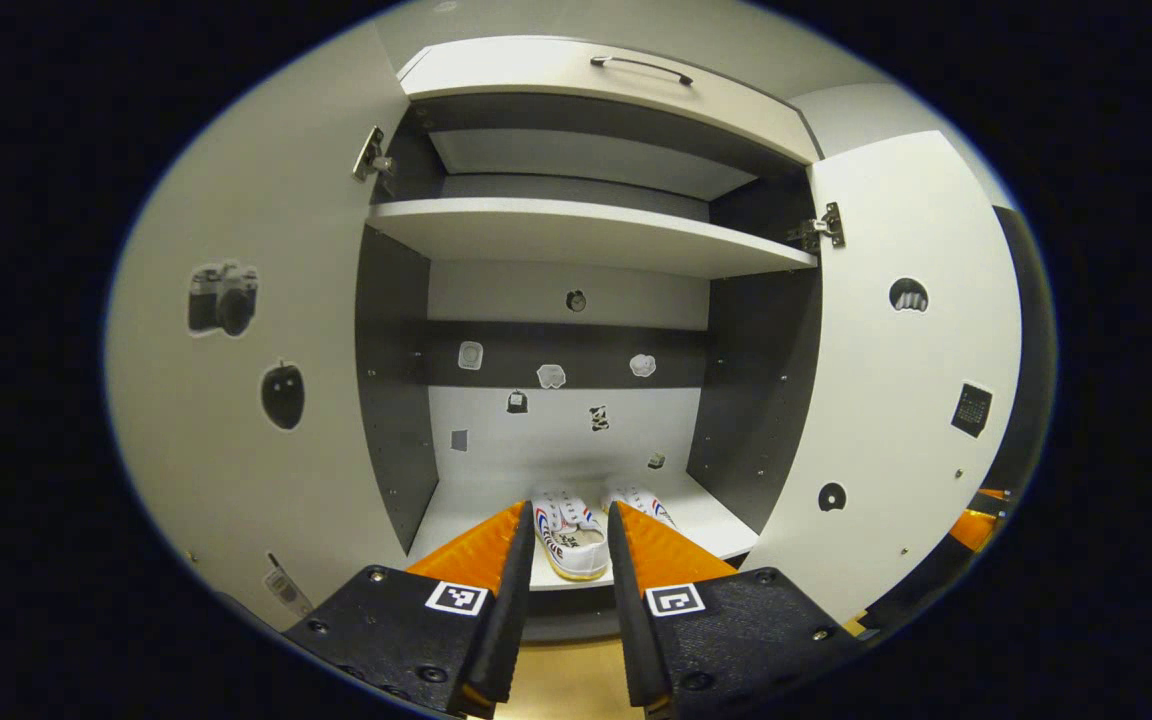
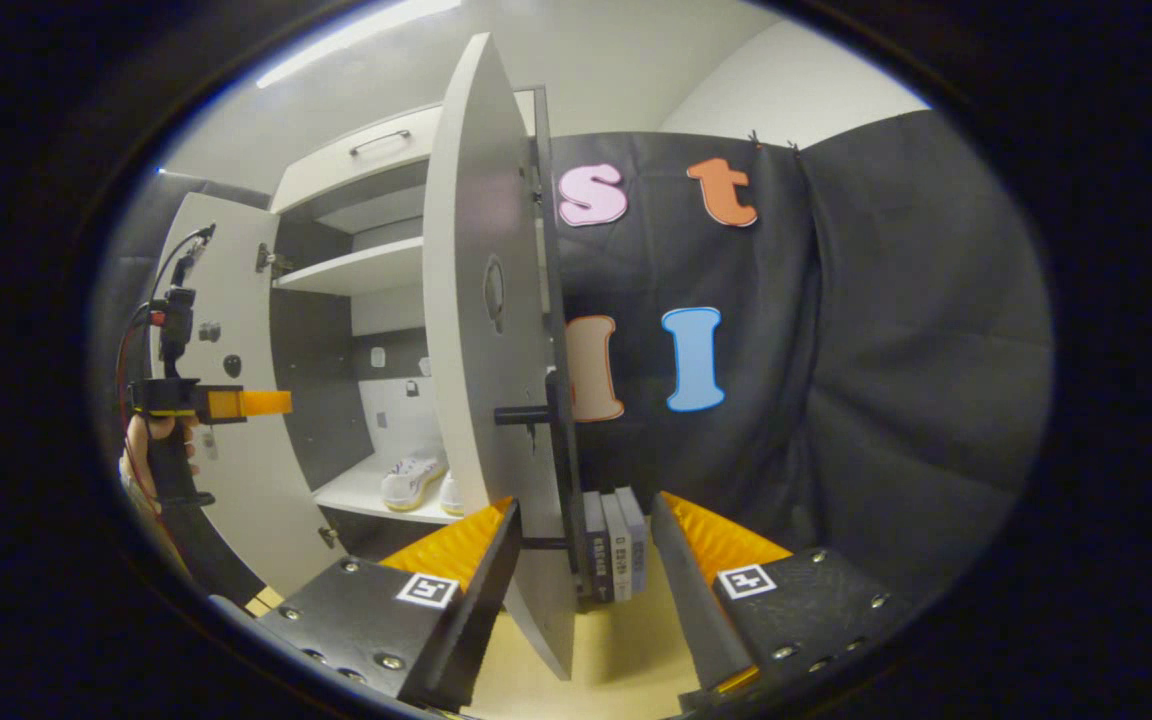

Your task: Grab one shoe with the right hand and put it into the shoe cabinet, grab the other shoe with the left hand and put it into the shoe cabinet; then close the right door with the right hand and the left door with the left hand.

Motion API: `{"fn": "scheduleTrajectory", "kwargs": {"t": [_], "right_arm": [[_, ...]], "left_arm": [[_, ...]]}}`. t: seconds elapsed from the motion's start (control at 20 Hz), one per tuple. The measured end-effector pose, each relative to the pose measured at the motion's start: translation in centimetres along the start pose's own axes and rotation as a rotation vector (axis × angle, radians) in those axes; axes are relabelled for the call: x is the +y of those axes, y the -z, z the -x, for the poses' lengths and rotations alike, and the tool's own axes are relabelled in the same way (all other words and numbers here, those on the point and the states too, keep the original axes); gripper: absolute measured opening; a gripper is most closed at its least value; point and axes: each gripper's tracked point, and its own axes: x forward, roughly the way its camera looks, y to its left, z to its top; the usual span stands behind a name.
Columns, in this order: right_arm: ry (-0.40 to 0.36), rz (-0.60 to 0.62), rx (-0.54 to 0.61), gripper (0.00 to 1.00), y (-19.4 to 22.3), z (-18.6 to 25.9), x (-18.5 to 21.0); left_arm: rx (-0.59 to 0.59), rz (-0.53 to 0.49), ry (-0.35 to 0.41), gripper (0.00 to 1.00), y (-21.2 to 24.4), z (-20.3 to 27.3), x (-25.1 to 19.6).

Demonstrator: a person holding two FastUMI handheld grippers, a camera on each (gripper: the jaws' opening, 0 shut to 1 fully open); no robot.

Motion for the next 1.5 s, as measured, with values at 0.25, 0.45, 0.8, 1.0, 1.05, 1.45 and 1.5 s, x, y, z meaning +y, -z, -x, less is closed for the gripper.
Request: {"fn": "scheduleTrajectory", "kwargs": {"t": [0.25, 0.45, 0.8, 1.0, 1.05, 1.45, 1.5], "right_arm": [[-0.05, 0.005, 0.001, 0.79, 0.4, -0.6, 4.3], [-0.078, 0.005, 0.005, 0.79, 0.8, -1.2, 7.0], [-0.156, 0.023, 0.01, 0.8, 1.3, -2.5, 11.9], [-0.215, 0.008, 0.022, 0.8, 1.9, -3.2, 15.0], [-0.228, 0.007, 0.024, 0.8, 2.0, -3.2, 15.7], [-0.255, -0.008, 0.057, 0.8, 3.4, -3.6, 18.0], [-0.254, -0.011, 0.059, 0.8, 3.6, -3.6, 18.2]], "left_arm": [[0.004, -0.009, 0.023, 0.43, -0.2, 3.9, 0.2], [0.006, -0.001, 0.038, 0.43, -0.2, 6.6, 0.5], [-0.037, -0.005, -0.002, 0.43, -1.7, 12.4, 2.4], [-0.061, 0.01, -0.077, 0.43, -2.2, 14.8, 5.7], [-0.068, 0.015, -0.1, 0.43, -2.4, 15.6, 6.6], [-0.09, 0.052, -0.305, 0.43, -2.2, 20.3, 15.2], [-0.087, 0.054, -0.322, 0.43, -2.0, 20.4, 16.1]]}}
